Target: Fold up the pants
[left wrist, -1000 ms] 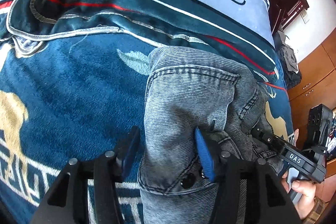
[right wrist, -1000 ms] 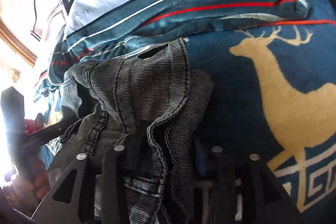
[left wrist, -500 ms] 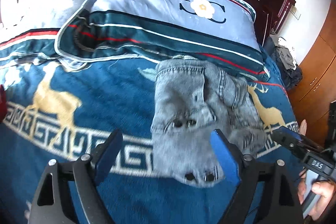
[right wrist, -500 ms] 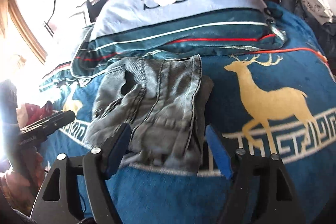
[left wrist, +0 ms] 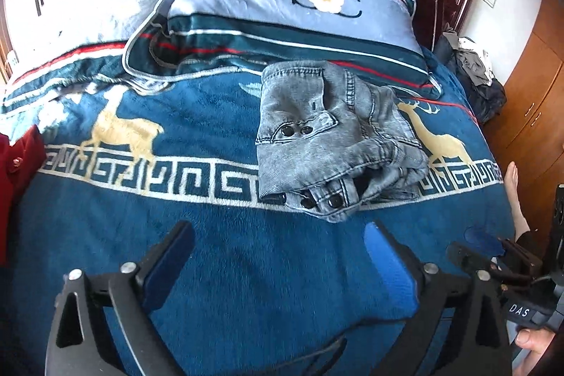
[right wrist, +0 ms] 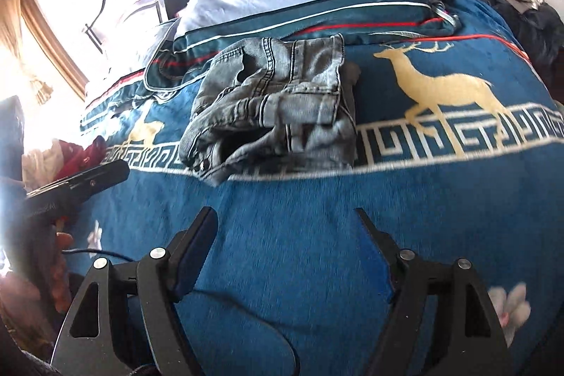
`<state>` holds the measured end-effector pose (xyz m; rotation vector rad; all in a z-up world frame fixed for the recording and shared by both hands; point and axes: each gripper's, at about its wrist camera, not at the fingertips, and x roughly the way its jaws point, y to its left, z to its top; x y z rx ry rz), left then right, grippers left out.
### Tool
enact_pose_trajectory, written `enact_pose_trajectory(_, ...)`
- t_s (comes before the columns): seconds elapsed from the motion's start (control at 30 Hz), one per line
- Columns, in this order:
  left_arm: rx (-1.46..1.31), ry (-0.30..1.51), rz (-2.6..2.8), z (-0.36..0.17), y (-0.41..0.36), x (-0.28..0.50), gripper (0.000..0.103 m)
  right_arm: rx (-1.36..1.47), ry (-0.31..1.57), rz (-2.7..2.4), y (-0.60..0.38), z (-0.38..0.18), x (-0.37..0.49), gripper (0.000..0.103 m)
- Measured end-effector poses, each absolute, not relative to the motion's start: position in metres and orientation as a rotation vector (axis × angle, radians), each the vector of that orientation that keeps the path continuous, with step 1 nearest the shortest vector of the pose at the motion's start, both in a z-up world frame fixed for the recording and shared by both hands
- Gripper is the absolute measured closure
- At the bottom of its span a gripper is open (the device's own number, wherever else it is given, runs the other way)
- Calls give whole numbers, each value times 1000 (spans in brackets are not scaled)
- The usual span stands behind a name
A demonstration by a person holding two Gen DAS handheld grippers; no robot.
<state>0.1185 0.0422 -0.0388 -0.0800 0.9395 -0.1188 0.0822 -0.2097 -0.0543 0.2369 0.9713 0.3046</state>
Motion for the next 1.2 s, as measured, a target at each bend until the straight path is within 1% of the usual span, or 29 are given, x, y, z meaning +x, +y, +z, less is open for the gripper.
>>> enact_pose_trajectory(0.27, -19, 884, -92, -16, 35, 85, 0, 237, 985, 302, -207, -50, 57, 24)
enact_pose_trajectory(0.3, -22, 878, -86, -14, 36, 81, 0, 232, 981, 301, -206, -48, 55, 21)
enact_pose_trajectory(0.6, -10, 852, -47, 0, 35, 58, 0, 137, 911, 244, -198, -13, 36, 15)
enact_pose_trajectory(0.97, 28, 807, -17, 15, 34, 34, 0, 54, 868, 199, -189, 25, 17, 14)
enact_pose_trajectory(1.2, 42, 782, 16, 20, 34, 24, 0, 28, 920, 166, -181, 38, 12, 14)
